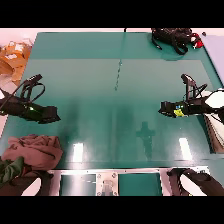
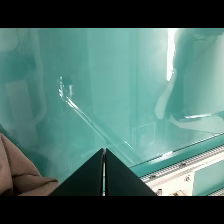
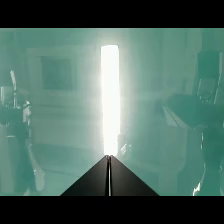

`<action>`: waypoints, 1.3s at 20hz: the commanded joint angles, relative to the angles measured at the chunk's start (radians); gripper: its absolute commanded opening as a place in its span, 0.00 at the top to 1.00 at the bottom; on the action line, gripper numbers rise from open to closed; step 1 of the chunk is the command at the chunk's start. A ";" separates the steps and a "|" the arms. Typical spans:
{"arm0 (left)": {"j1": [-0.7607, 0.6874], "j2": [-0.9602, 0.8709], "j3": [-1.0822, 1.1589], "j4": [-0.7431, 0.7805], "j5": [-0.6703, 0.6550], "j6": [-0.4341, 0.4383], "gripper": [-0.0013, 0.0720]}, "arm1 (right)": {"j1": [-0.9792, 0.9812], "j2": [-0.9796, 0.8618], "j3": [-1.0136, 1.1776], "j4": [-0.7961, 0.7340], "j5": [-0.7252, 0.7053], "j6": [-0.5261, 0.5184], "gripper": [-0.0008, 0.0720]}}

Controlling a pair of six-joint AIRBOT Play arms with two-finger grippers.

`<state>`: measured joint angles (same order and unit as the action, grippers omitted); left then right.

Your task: Fold the shirts.

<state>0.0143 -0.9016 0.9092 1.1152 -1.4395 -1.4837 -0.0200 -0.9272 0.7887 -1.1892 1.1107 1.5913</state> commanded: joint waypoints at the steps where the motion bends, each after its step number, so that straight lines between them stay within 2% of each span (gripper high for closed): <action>1: 0.000 0.001 0.000 0.000 0.001 0.016 0.95 | 0.001 0.001 0.000 0.000 0.000 0.000 0.96; 7: 0.000 0.000 0.000 0.048 0.055 0.027 0.92 | 0.001 0.001 0.000 0.000 0.000 0.000 0.96; 9: 0.000 0.000 -0.003 0.167 0.071 0.024 0.00 | 0.001 0.001 0.000 0.000 0.000 0.000 0.96; 10: 0.000 0.000 -0.013 0.249 0.071 0.023 0.00 | 0.001 0.001 0.000 0.000 0.000 0.000 0.96; 14: 0.000 0.000 -0.193 0.509 0.082 0.017 0.00 | 0.001 0.001 0.000 0.000 0.000 0.000 0.96; 20: 0.000 -0.002 -0.441 0.652 0.098 0.014 0.00 | 0.001 0.001 0.000 0.000 0.000 0.000 0.96; 21: 0.000 -0.002 -0.461 0.657 0.097 0.009 0.12 | 0.001 0.001 0.000 0.000 0.000 0.000 0.96; 22: 0.000 -0.002 -0.472 0.658 0.097 0.007 0.43 | 0.000 0.001 0.000 0.000 0.000 0.000 0.96; 23: 0.000 -0.002 -0.472 0.658 0.095 0.007 0.80 | 0.001 0.001 0.000 0.000 0.000 0.000 0.96; 24: 0.000 -0.002 -0.471 0.658 0.086 0.007 0.95 | 0.000 0.001 0.000 0.000 0.000 0.000 0.96; 26: 0.000 -0.002 -0.451 0.657 0.072 0.008 0.95 | 0.000 0.001 0.000 0.000 0.000 0.000 0.96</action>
<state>0.0139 -0.9031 0.4633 1.7508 -1.3479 -1.4742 -0.0200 -0.9272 0.7887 -1.1892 1.1107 1.5913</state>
